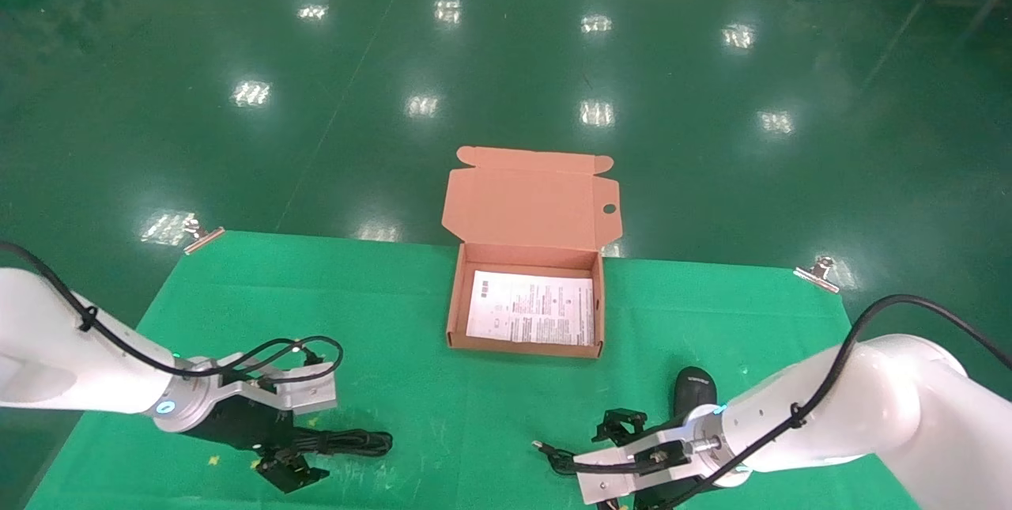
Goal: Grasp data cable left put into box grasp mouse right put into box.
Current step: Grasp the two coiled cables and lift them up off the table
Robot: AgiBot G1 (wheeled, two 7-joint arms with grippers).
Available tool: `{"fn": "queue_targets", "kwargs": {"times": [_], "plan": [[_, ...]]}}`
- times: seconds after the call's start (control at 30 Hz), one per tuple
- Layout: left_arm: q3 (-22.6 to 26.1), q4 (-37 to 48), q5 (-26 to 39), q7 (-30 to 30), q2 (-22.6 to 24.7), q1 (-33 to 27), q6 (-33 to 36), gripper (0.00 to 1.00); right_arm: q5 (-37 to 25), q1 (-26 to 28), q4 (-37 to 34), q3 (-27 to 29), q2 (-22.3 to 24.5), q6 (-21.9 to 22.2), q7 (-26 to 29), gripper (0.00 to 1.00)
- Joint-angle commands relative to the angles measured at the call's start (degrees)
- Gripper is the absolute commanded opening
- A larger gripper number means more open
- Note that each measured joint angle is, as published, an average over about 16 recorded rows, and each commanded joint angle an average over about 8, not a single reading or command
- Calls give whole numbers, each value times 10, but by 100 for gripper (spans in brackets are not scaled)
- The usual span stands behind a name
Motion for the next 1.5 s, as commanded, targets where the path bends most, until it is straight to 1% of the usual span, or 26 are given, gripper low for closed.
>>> {"fn": "queue_targets", "kwargs": {"times": [0.03, 0.2, 0.23, 0.27, 1.5], "plan": [[-1, 18, -2, 12, 7, -1, -9, 87, -2, 0, -15, 0, -6, 8, -6, 68], [-4, 44, -5, 33, 15, -4, -25, 25, -4, 0, -40, 3, -11, 24, -12, 6], [-5, 47, -5, 34, 15, -4, -27, 12, -4, 0, -42, 3, -11, 26, -12, 0], [-5, 49, -5, 35, 16, -4, -28, 1, -5, 0, -44, 3, -11, 27, -12, 0], [-3, 34, -4, 29, 12, -3, -20, 0, -2, 0, -32, 3, -9, 20, -11, 0]]}}
